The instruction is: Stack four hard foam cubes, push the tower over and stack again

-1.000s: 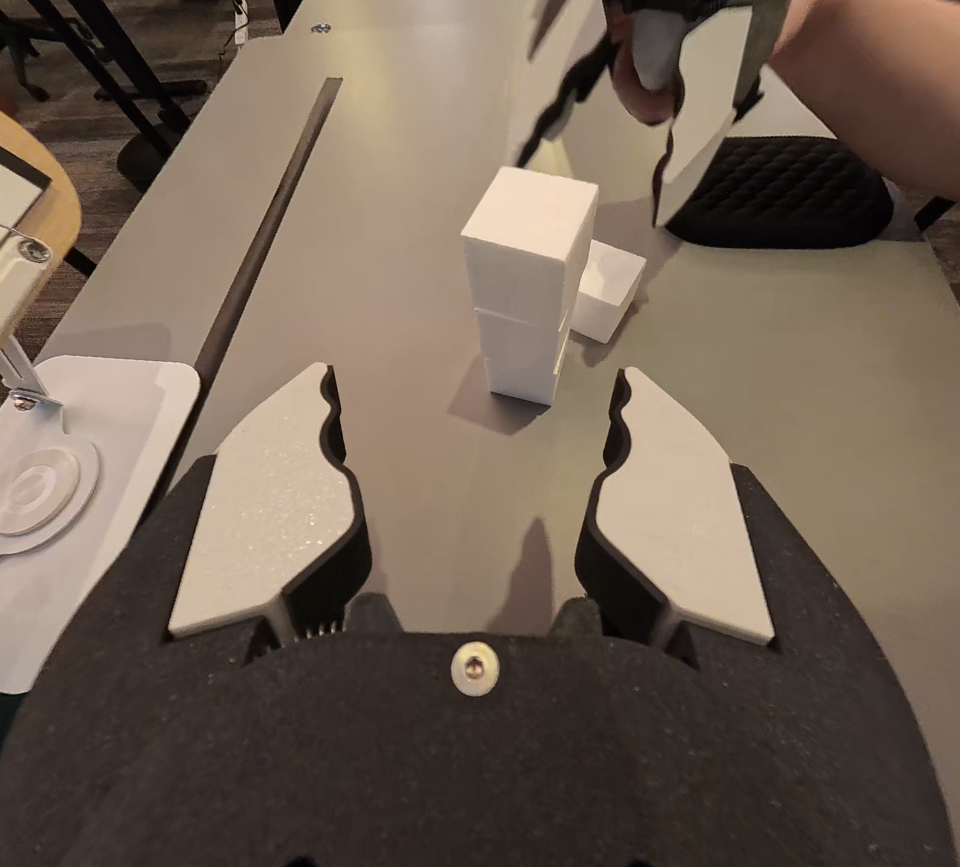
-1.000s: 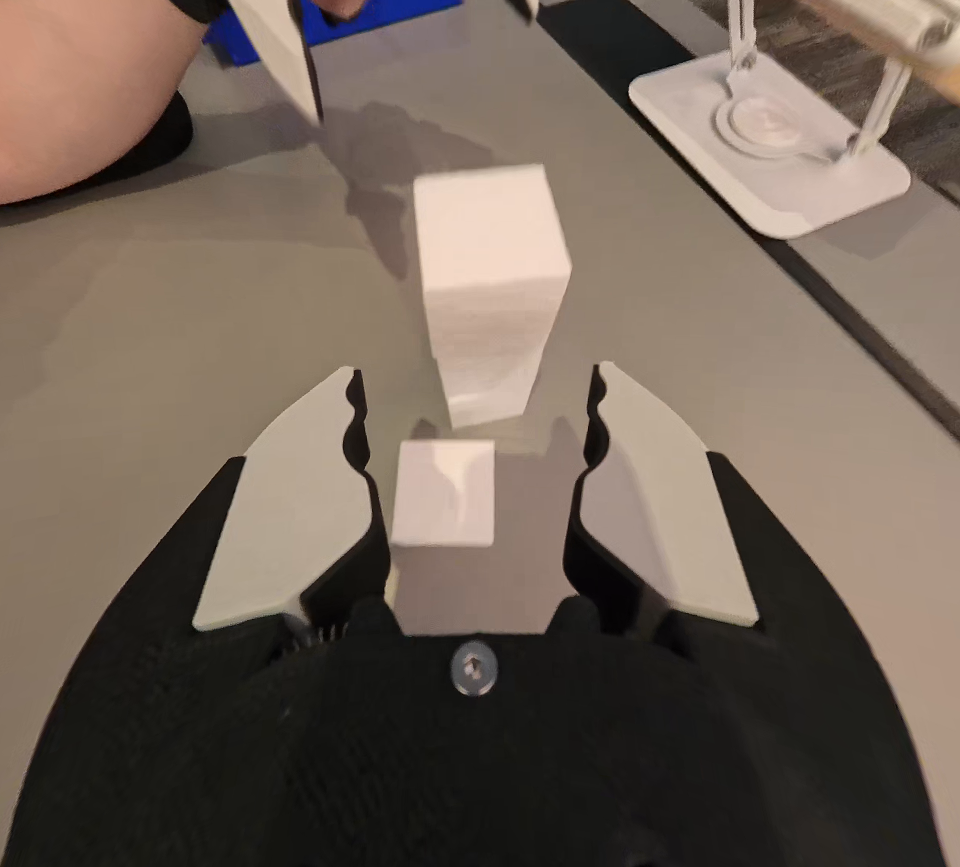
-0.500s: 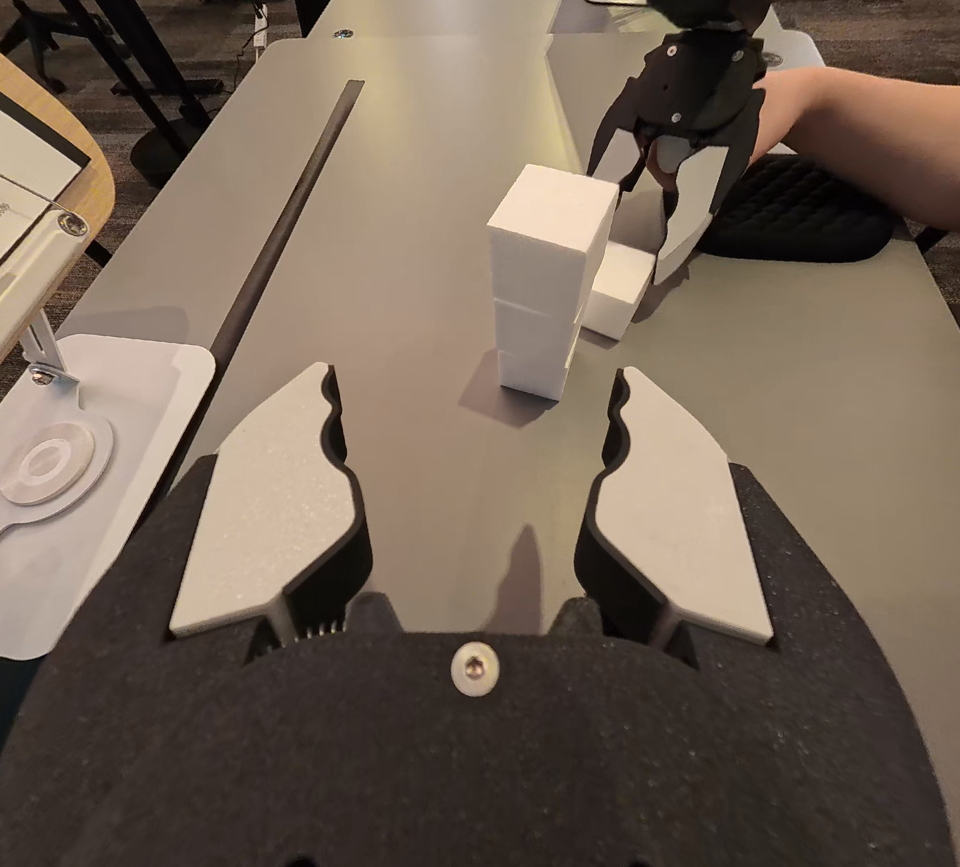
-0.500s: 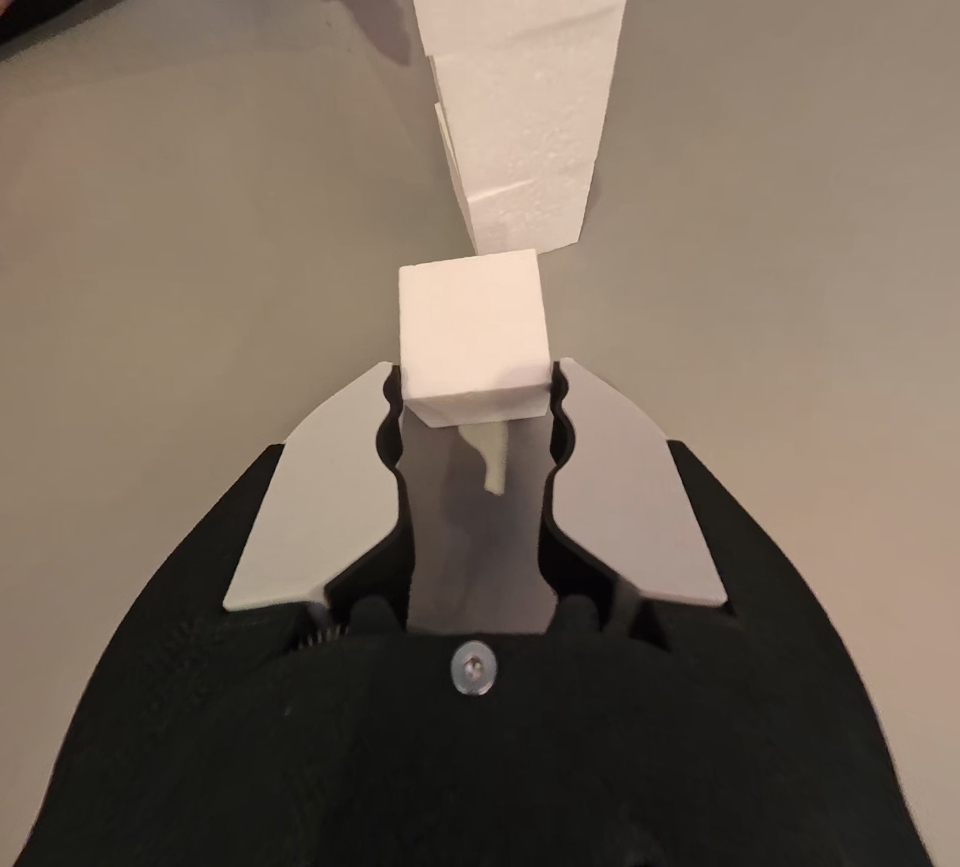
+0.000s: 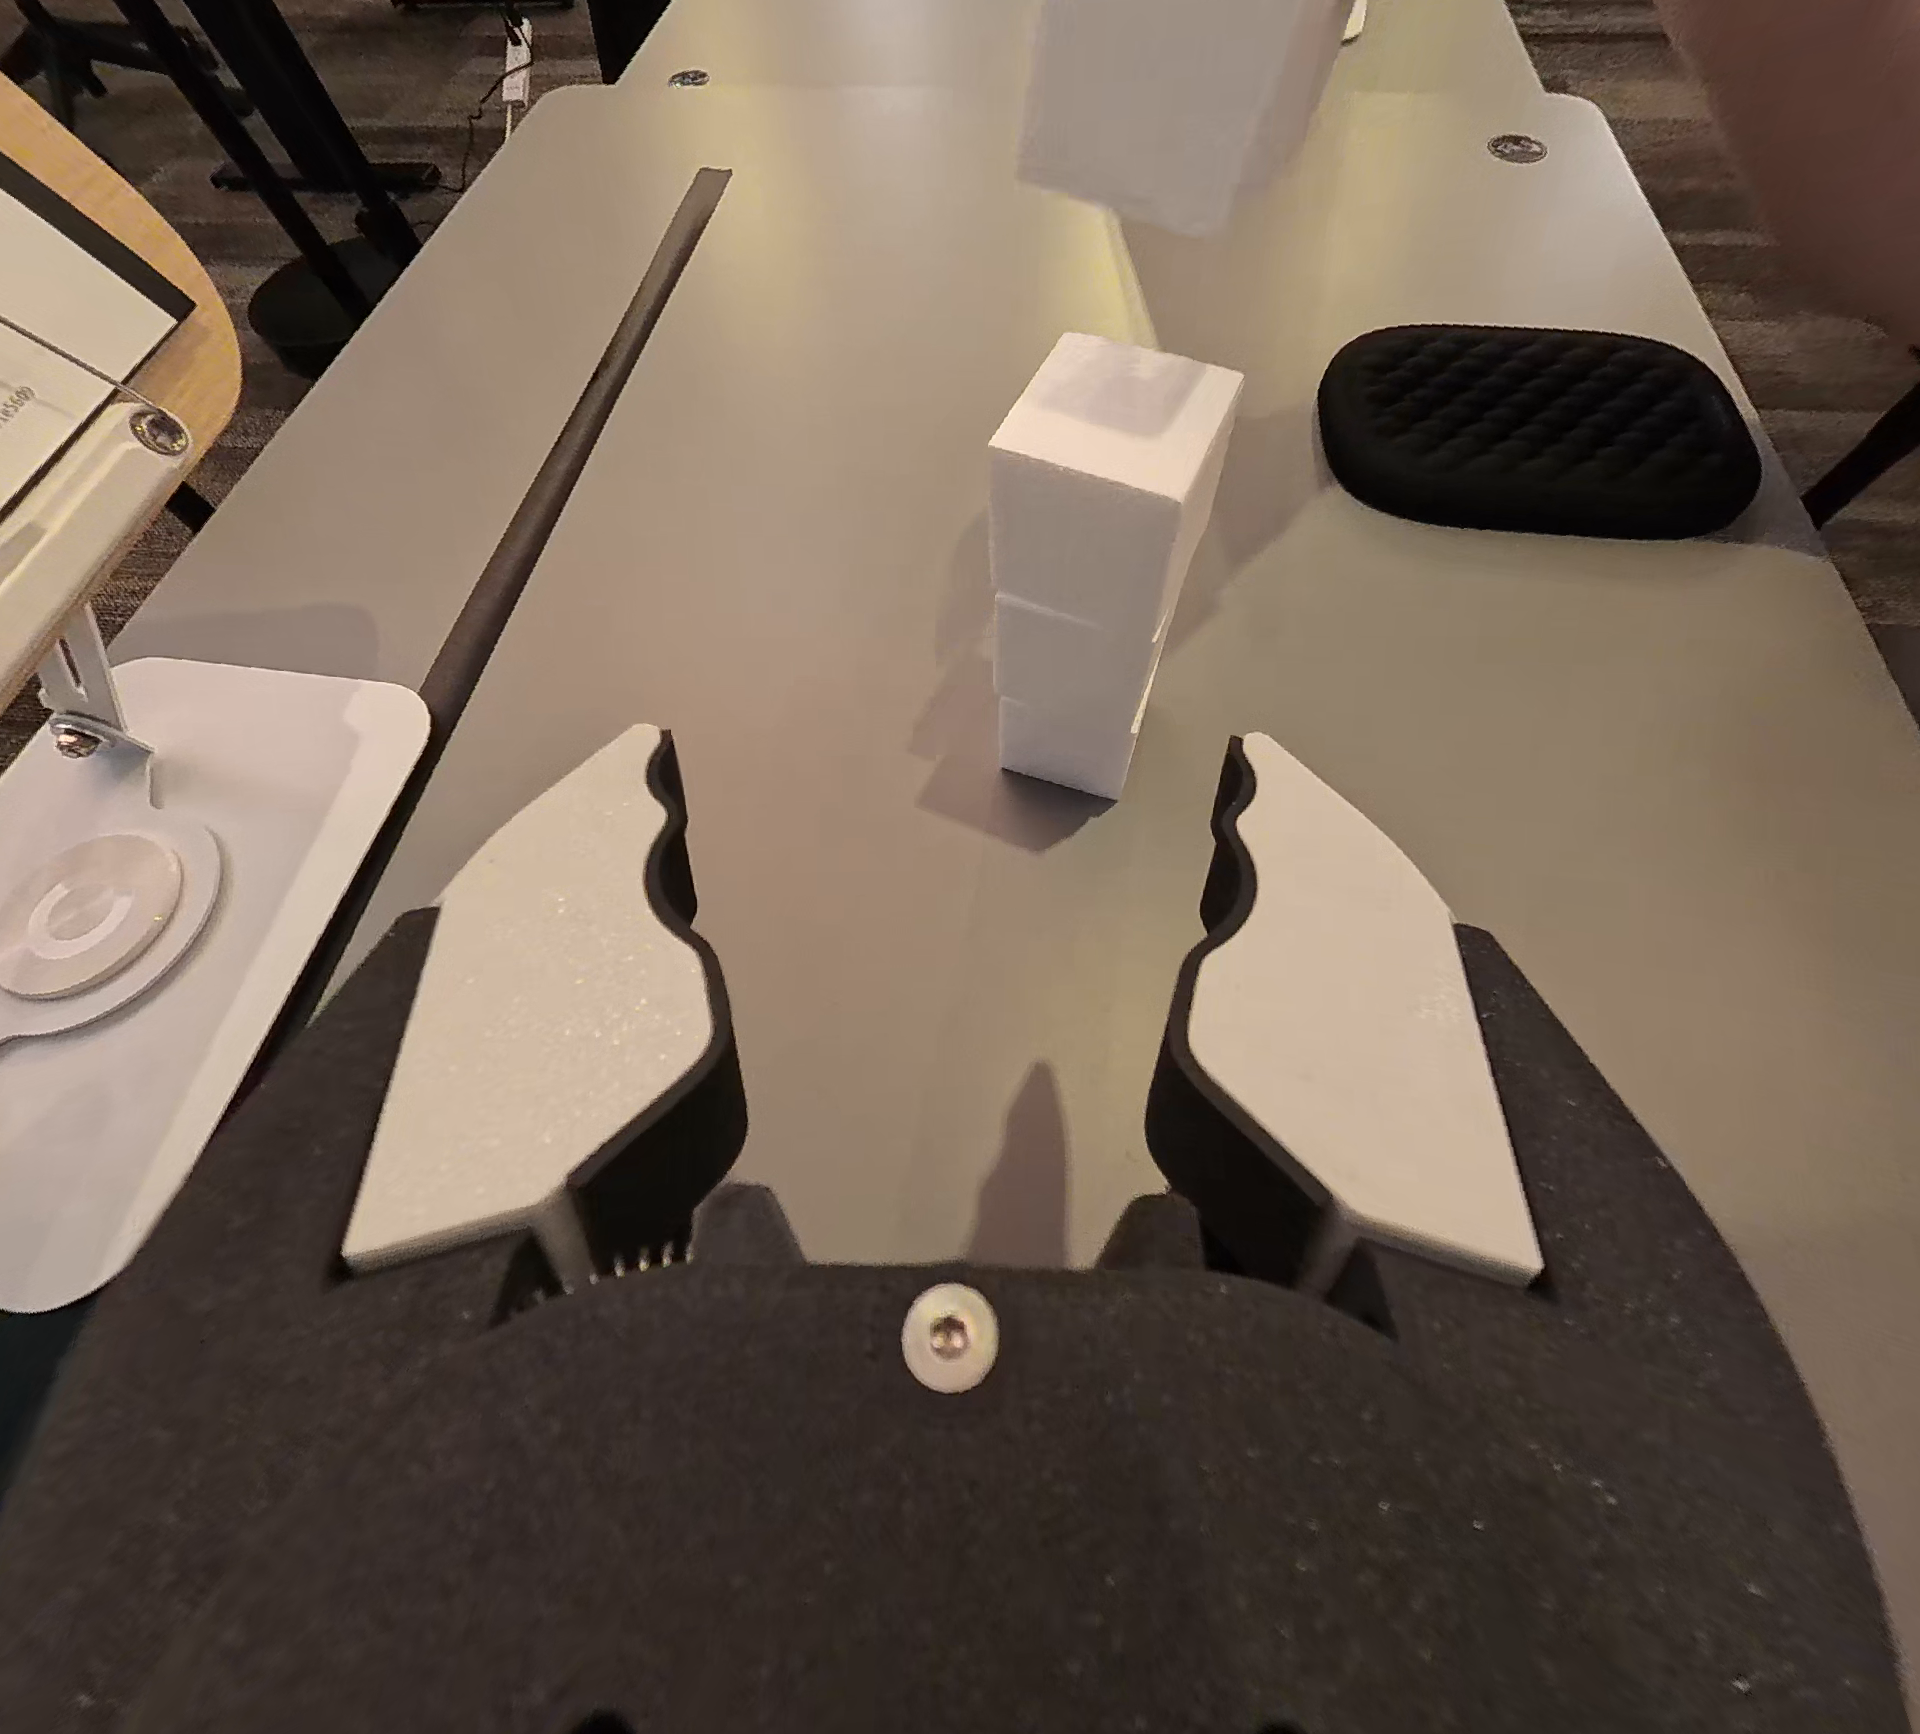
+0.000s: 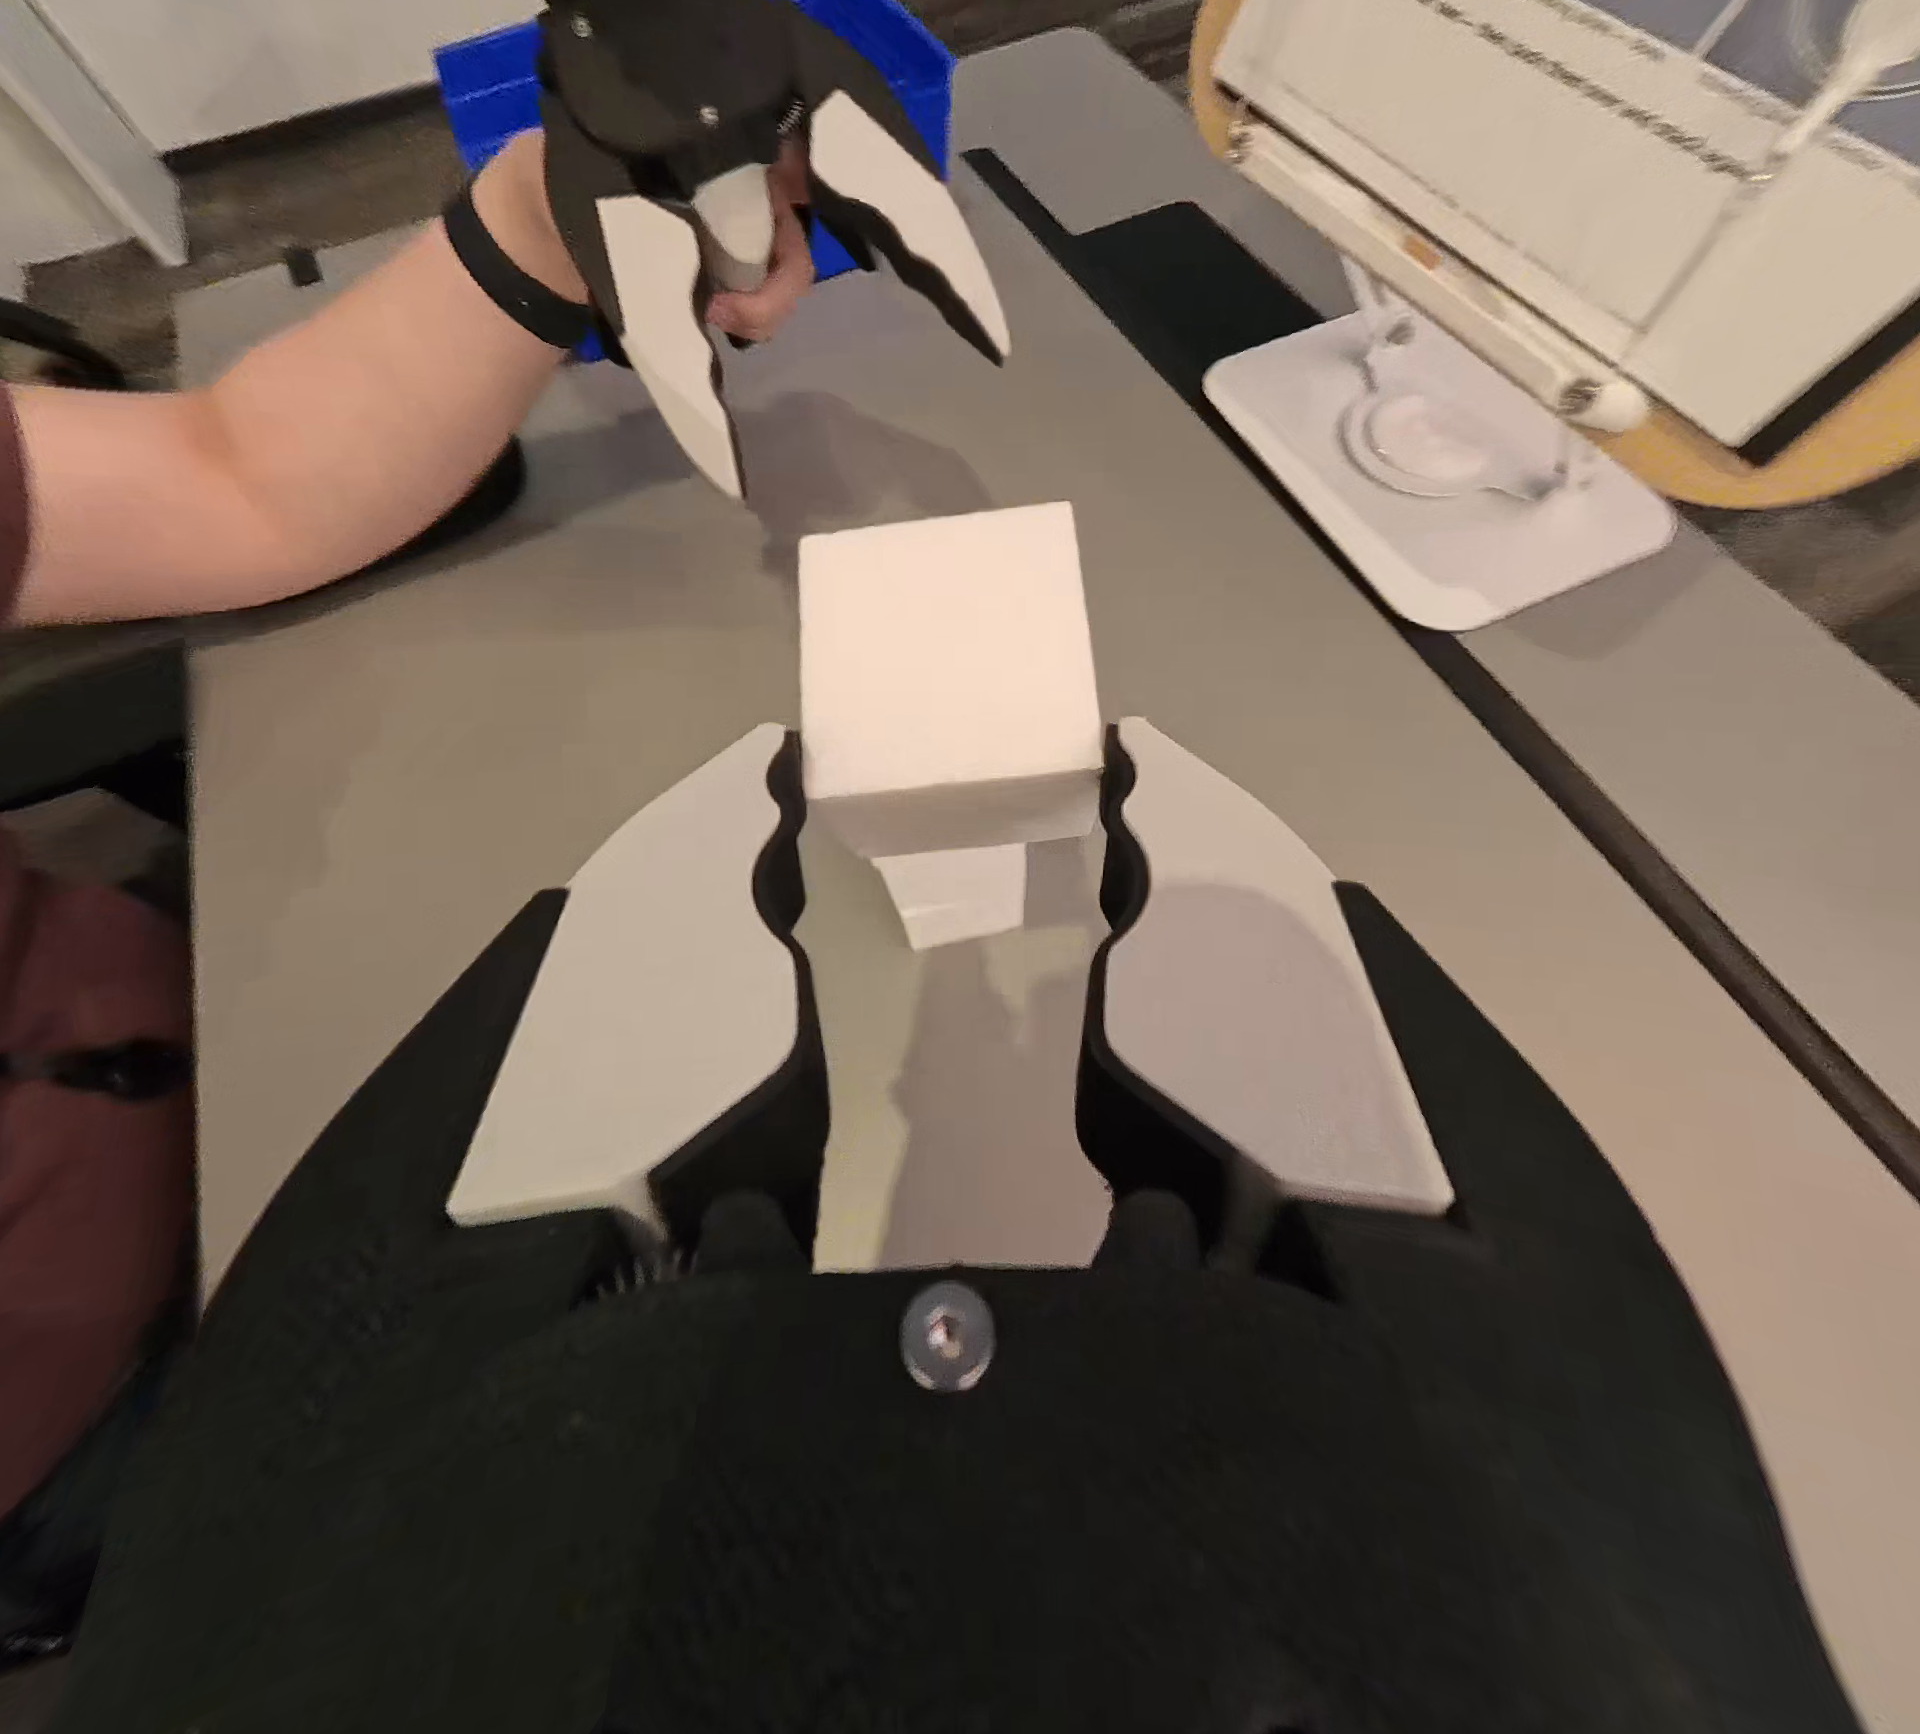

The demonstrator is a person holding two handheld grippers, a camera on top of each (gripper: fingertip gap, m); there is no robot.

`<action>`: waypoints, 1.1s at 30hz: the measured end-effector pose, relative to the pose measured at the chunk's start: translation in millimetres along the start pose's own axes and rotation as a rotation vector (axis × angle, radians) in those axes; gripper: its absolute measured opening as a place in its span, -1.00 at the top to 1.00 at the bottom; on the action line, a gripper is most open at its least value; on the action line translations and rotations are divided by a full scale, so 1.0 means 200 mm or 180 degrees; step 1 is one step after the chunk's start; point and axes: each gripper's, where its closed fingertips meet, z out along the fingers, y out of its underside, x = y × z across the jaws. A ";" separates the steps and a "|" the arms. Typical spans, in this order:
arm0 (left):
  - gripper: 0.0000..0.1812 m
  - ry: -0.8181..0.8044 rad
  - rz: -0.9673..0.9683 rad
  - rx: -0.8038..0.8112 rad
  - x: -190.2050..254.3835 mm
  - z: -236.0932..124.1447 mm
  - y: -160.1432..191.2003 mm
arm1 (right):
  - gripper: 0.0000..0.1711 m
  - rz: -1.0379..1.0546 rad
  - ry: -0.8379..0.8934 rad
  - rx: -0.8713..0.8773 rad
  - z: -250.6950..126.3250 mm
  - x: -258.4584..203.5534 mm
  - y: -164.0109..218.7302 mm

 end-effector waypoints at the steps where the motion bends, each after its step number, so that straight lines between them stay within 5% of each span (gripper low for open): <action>1: -0.07 0.0007 -0.0001 -0.0004 0.00 0.00 0.00 | 0.35 0.0004 -0.0068 -0.0037 0.04 -0.01 -0.01; 16: -0.06 0.0053 0.0013 -0.0043 0.01 0.01 0.01 | 0.34 -0.0001 -0.0259 -0.0307 0.21 -0.04 0.08; 19: -0.07 0.0065 0.0007 -0.0065 0.02 0.02 0.02 | 0.21 -0.0063 -0.0249 -0.0322 0.21 -0.05 0.08; 27: -0.06 -0.0046 -0.0008 -0.0068 -0.02 -0.04 0.01 | 0.07 -0.0116 -0.0088 0.0665 0.05 -0.08 0.10; 30: 0.02 -0.0302 0.0006 -0.0264 -0.07 -0.10 0.05 | 0.24 0.0175 0.0028 0.0808 0.05 0.00 0.27; 33: 0.10 -0.0417 0.0078 -0.0275 -0.08 -0.17 0.04 | 0.67 0.0543 0.0338 0.0546 0.09 0.17 0.46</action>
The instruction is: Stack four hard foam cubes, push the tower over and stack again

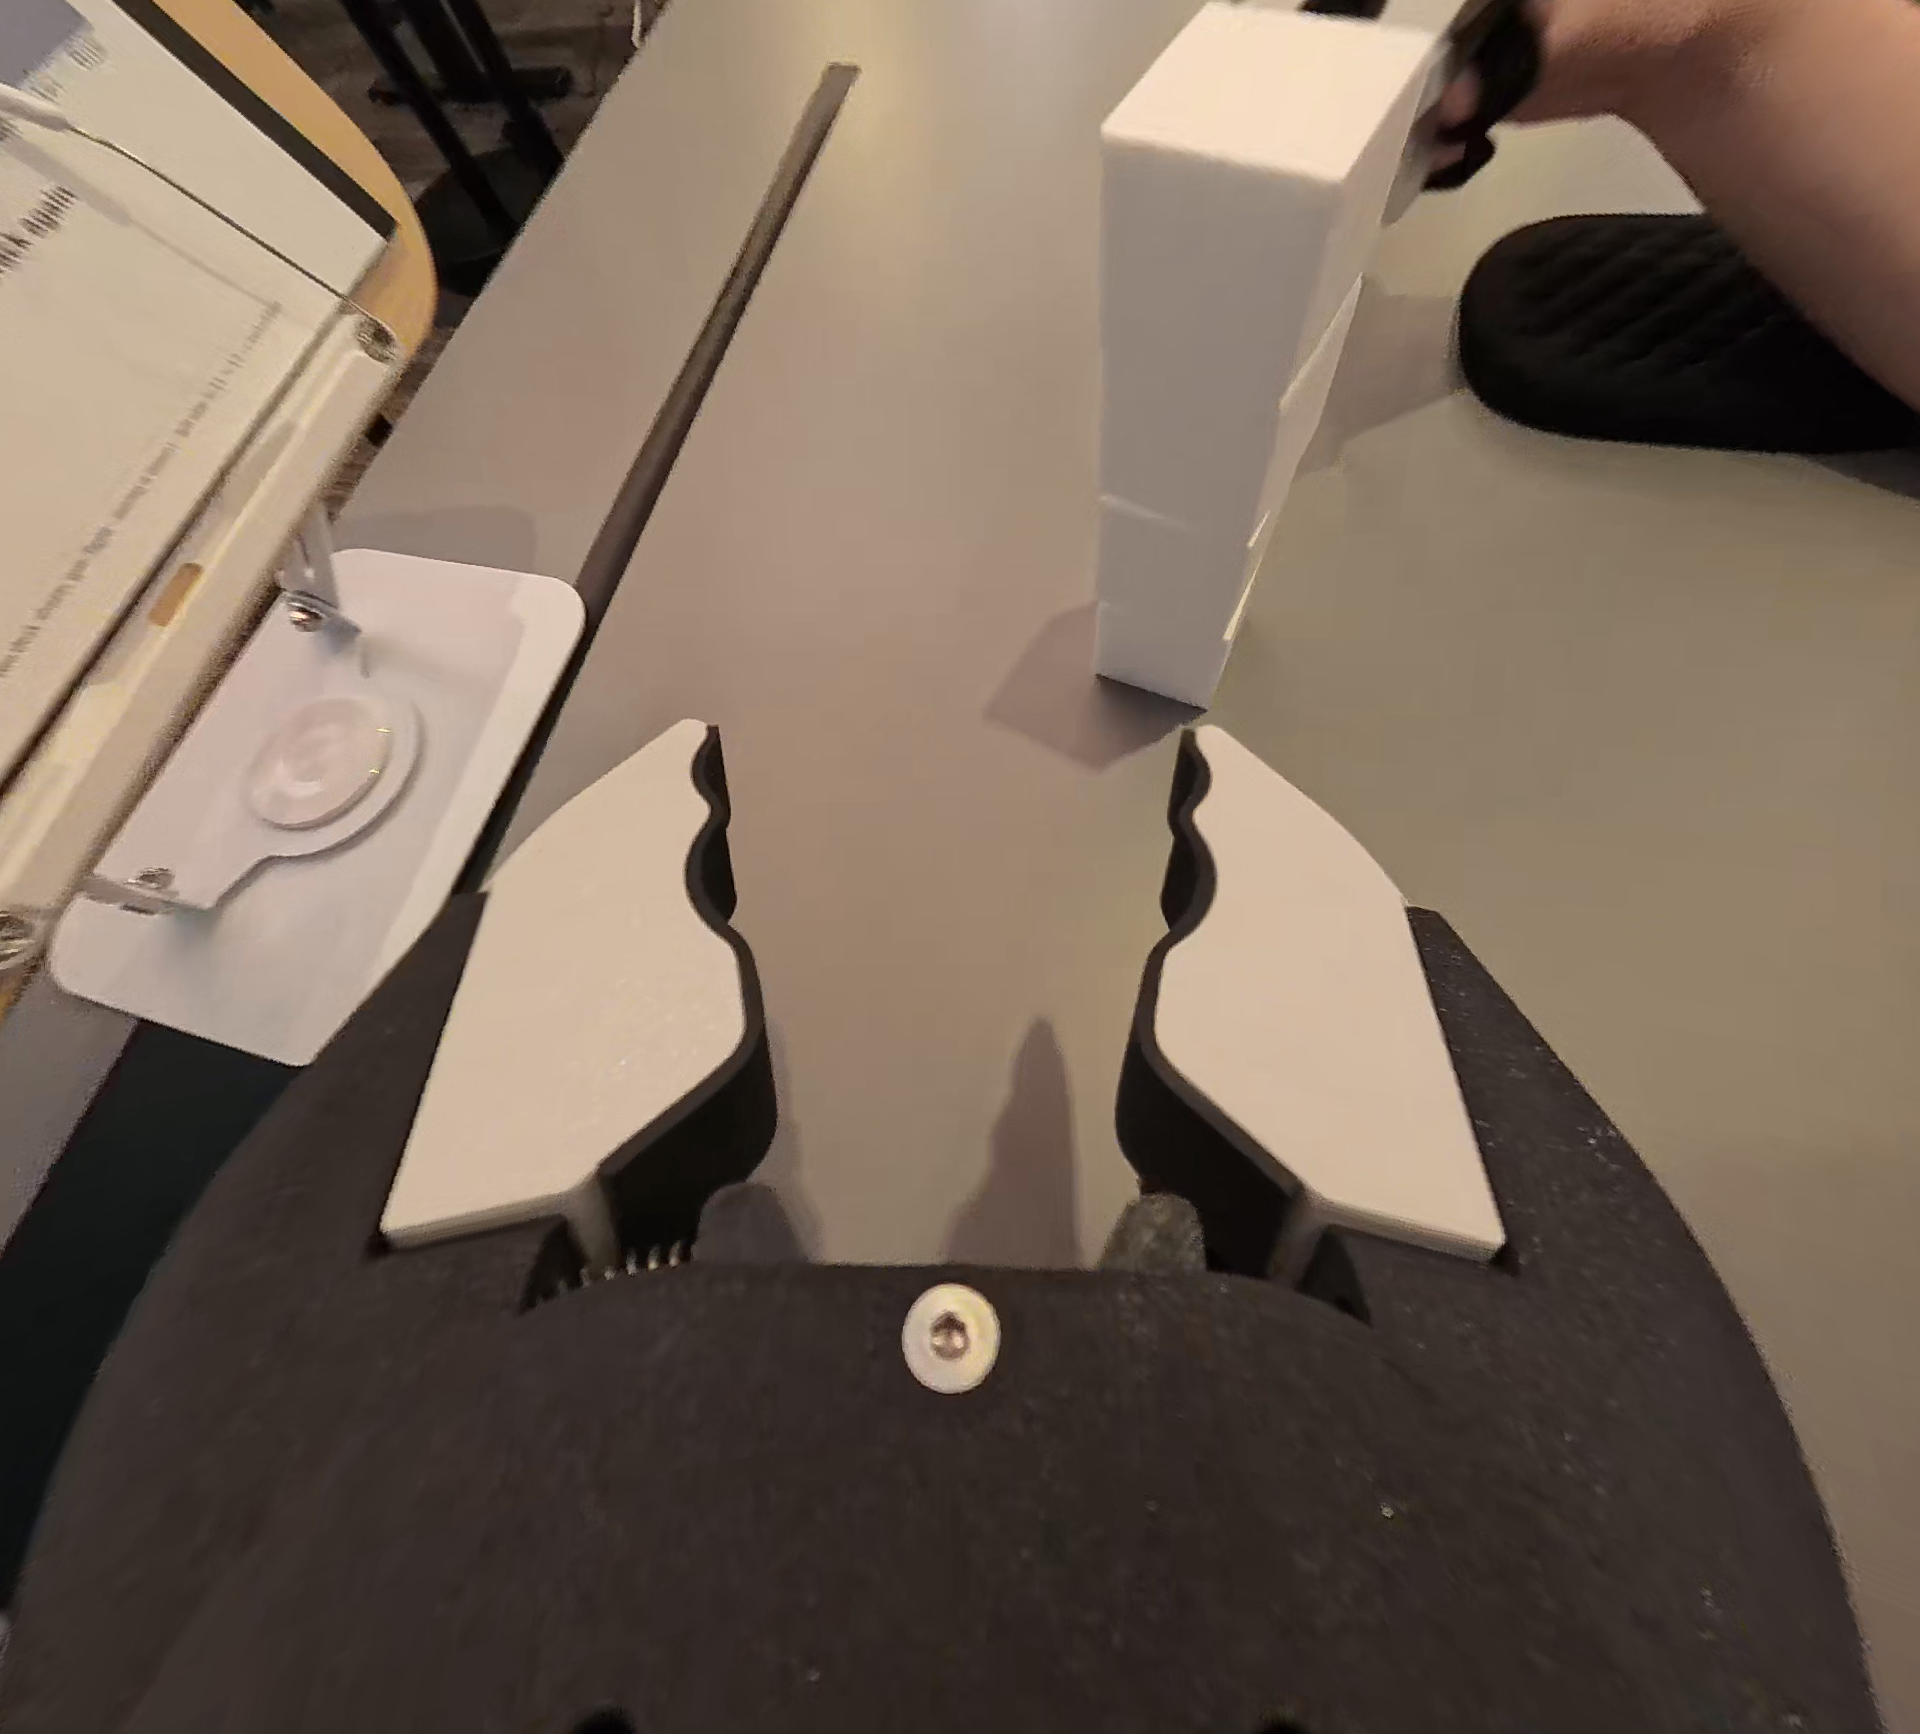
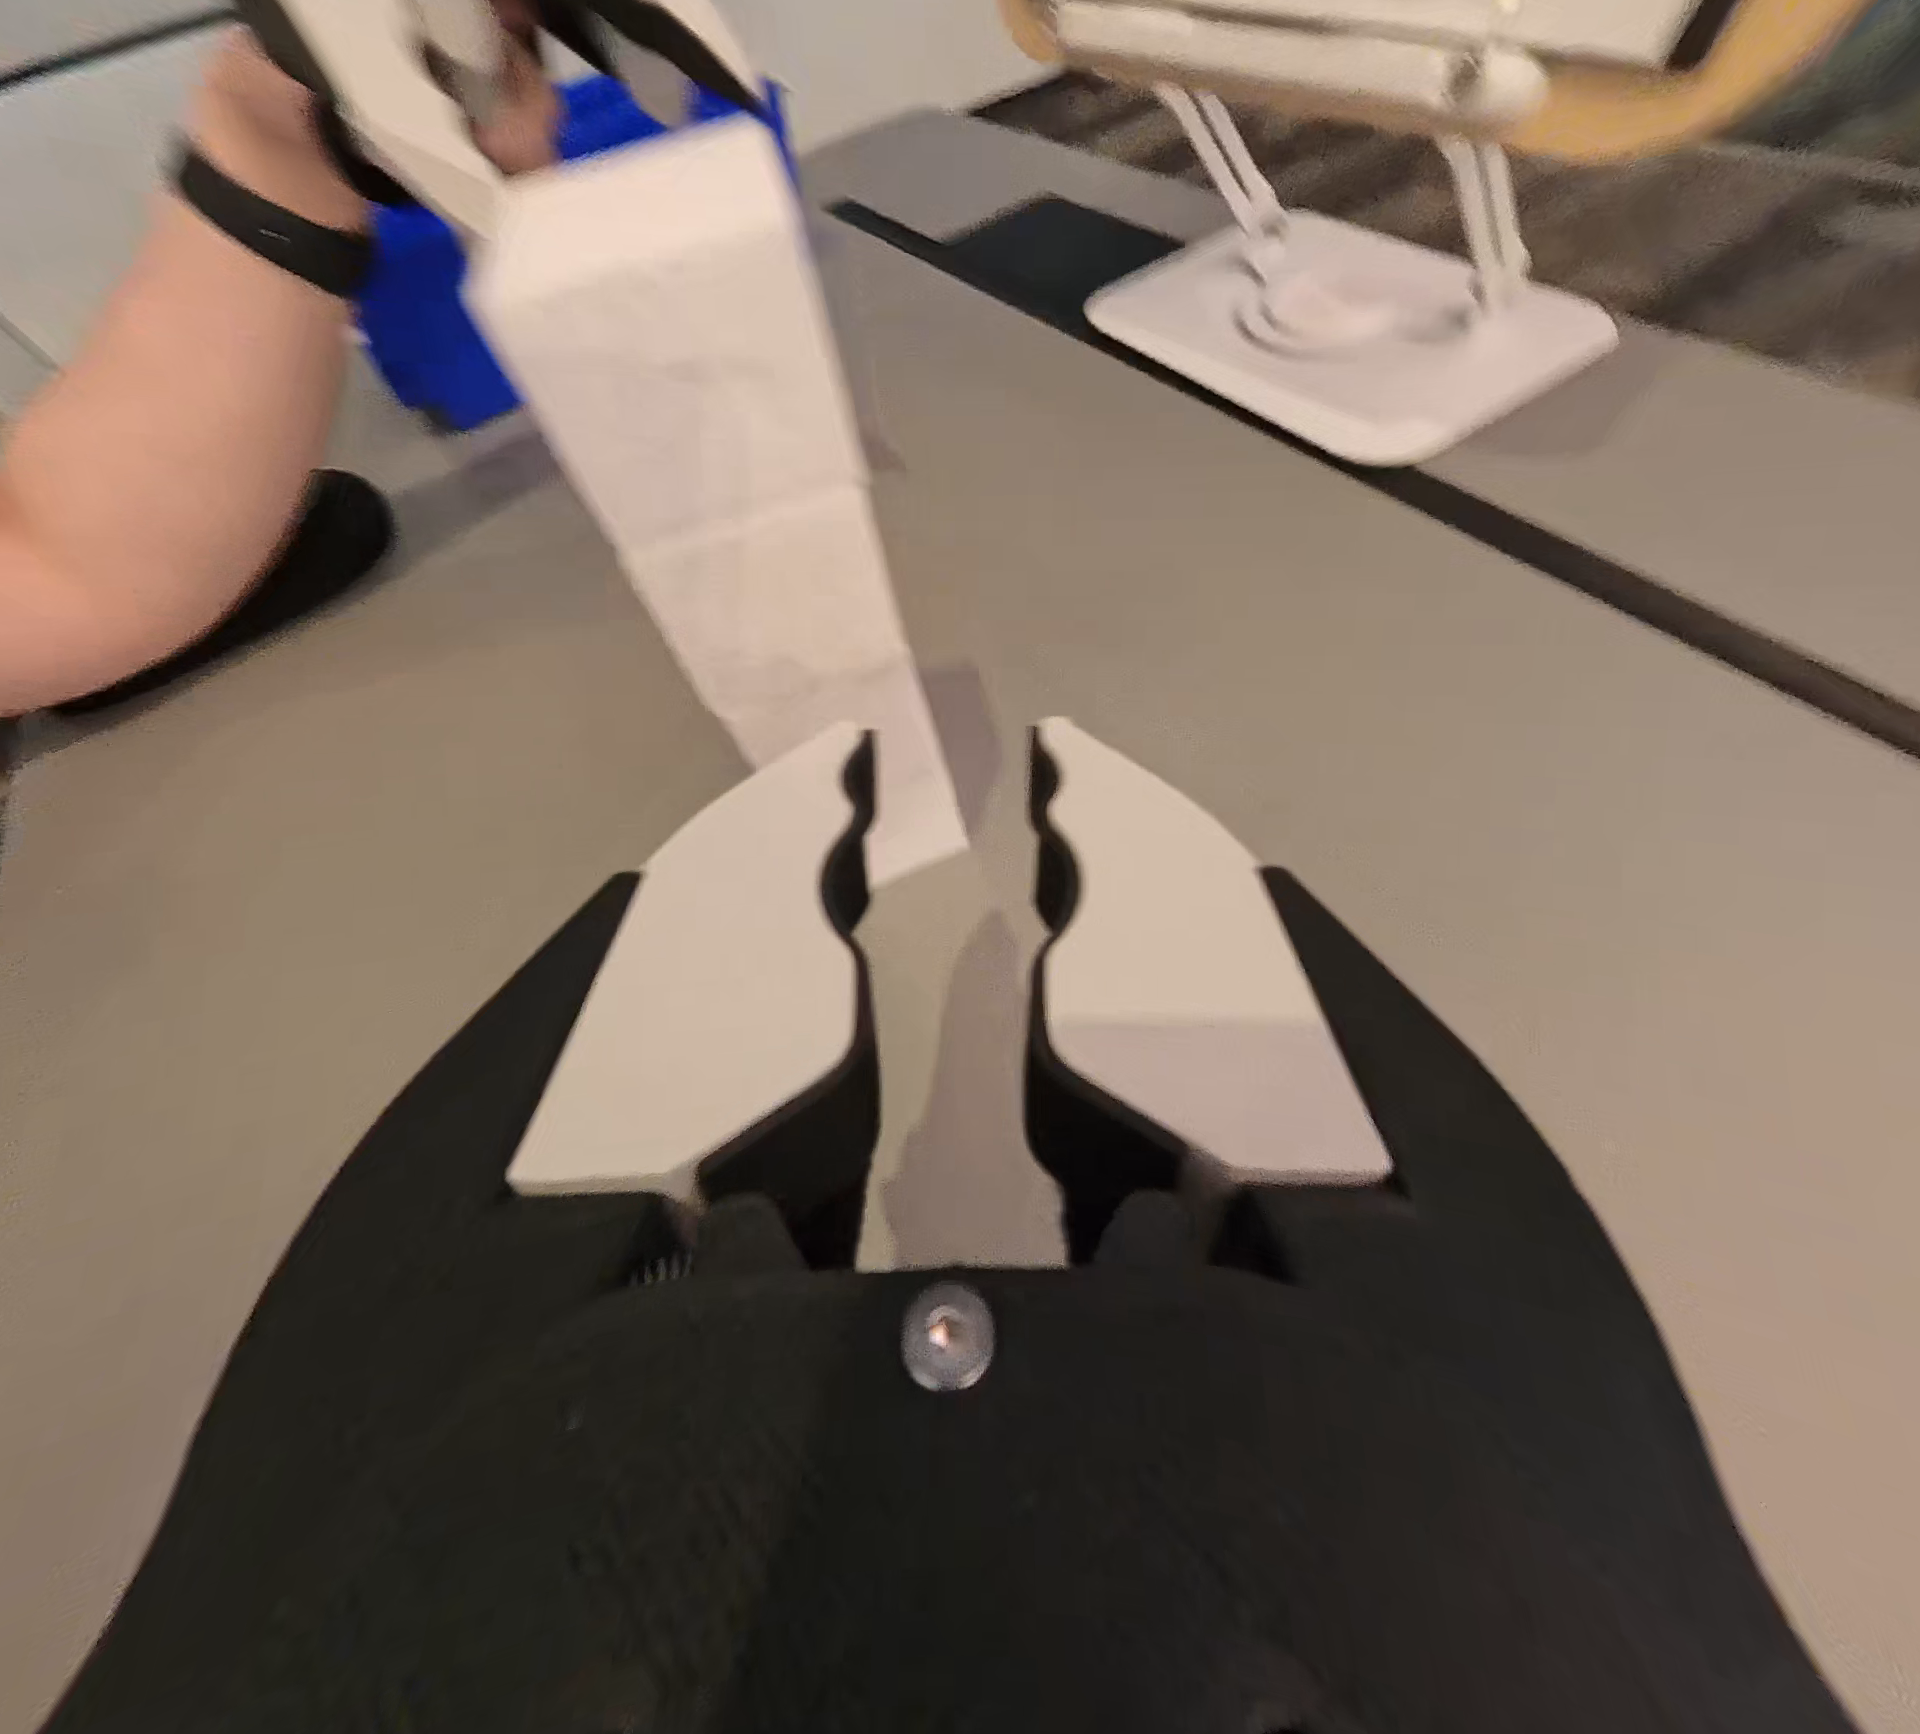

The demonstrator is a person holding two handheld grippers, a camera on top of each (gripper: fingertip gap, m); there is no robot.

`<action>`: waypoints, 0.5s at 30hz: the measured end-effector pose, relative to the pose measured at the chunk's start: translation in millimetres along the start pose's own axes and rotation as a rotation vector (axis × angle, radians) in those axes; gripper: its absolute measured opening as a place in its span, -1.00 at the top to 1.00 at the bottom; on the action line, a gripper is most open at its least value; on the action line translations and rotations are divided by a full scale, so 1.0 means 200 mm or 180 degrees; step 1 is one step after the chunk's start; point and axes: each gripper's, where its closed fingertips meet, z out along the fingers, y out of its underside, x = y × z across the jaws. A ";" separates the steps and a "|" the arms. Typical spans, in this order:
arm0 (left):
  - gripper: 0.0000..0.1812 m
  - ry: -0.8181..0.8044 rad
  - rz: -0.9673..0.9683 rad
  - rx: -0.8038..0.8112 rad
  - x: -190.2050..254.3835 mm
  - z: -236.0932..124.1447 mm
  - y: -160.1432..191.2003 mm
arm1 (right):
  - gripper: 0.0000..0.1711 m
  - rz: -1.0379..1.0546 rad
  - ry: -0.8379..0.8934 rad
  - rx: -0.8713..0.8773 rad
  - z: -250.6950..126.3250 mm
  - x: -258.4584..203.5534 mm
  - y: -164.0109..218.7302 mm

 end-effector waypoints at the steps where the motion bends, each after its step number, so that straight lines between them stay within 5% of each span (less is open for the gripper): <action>1: 0.13 -0.0047 0.0009 0.0072 0.00 -0.02 -0.03 | 0.85 0.0062 0.0023 0.0004 0.00 0.04 0.03; 2: 0.19 -0.0067 0.0012 0.0179 0.01 -0.04 -0.06 | 0.99 0.0146 -0.0023 0.0109 0.01 0.06 0.04; 6: 0.40 -0.0066 0.0093 0.0421 0.10 -0.05 -0.19 | 0.99 0.0692 -0.0352 0.0293 0.01 0.09 0.11; 9: 0.64 -0.0344 0.0271 0.0323 0.10 -0.06 -0.23 | 1.00 0.0726 0.0000 -0.0048 0.02 0.19 0.24; 11: 1.00 -0.0215 0.0085 0.0308 0.12 -0.10 -0.23 | 0.99 0.0820 0.0077 -0.0222 0.03 0.21 0.29; 15: 1.00 -0.0425 -0.0397 0.0203 0.01 -0.27 -0.06 | 1.00 0.1275 0.0081 -0.0349 0.06 0.23 0.31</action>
